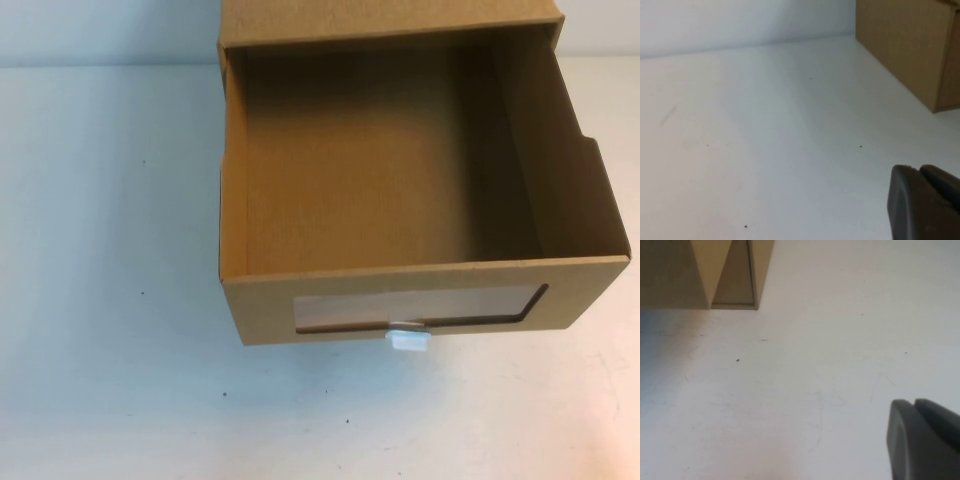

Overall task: Open the shoe box
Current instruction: 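Pull the top drawer of the cardboard box fully open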

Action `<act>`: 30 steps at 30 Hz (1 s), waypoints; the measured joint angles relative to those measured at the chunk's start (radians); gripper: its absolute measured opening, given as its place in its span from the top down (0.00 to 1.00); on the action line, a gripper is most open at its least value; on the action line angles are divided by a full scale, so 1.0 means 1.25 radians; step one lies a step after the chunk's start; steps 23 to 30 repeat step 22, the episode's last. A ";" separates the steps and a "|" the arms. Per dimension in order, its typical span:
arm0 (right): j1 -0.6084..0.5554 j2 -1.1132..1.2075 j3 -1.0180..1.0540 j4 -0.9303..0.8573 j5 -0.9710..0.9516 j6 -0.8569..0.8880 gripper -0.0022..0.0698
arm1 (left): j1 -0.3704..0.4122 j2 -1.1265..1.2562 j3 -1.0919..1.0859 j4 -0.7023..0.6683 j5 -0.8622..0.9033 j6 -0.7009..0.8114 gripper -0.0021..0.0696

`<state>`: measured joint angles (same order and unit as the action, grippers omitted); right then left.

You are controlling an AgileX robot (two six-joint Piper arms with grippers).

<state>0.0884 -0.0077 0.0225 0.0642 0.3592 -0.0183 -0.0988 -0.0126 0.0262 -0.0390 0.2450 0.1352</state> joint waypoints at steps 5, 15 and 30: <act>0.000 0.000 0.000 0.000 0.000 0.000 0.99 | 0.000 0.000 0.000 -0.015 0.046 0.016 0.98; 0.000 0.000 0.000 0.000 0.000 0.000 0.99 | 0.000 0.000 0.000 -0.017 0.114 0.022 0.98; 0.000 0.000 0.000 0.000 0.000 0.000 0.99 | 0.000 0.000 0.000 -0.017 0.115 0.022 0.98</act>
